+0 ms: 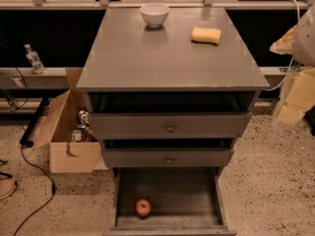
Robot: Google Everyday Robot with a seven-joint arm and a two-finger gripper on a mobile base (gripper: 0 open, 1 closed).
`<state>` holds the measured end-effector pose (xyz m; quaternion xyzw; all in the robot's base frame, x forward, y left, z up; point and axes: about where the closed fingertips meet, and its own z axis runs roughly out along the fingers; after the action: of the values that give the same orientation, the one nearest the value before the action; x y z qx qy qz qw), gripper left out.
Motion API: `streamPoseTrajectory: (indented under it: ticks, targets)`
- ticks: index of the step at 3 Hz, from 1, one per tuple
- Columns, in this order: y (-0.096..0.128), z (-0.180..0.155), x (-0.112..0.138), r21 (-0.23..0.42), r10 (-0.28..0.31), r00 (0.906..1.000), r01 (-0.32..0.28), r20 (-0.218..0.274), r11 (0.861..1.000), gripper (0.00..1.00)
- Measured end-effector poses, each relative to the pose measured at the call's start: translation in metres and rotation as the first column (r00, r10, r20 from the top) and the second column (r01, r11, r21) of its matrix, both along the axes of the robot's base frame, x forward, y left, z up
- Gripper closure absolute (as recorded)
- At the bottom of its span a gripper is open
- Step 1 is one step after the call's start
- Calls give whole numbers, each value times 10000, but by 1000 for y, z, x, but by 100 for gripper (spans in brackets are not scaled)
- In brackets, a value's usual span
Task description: Pick apple from bottom drawer and place on counter
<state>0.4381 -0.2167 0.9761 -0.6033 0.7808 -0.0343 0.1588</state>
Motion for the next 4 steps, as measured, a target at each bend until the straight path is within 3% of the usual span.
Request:
streamPoseTrajectory:
  ticks: [1, 2, 3, 4]
  targets:
    - [0, 0, 0, 2, 0, 10000, 0, 0, 10000, 0]
    - [15, -20, 3, 607, -123, 9998, 133, -170, 9981, 0]
    - [48, -64, 8, 1813, -119, 9970, 257, -767, 9831, 0]
    - [104, -129, 12, 3744, -45, 9841, 718, -1778, 9245, 0]
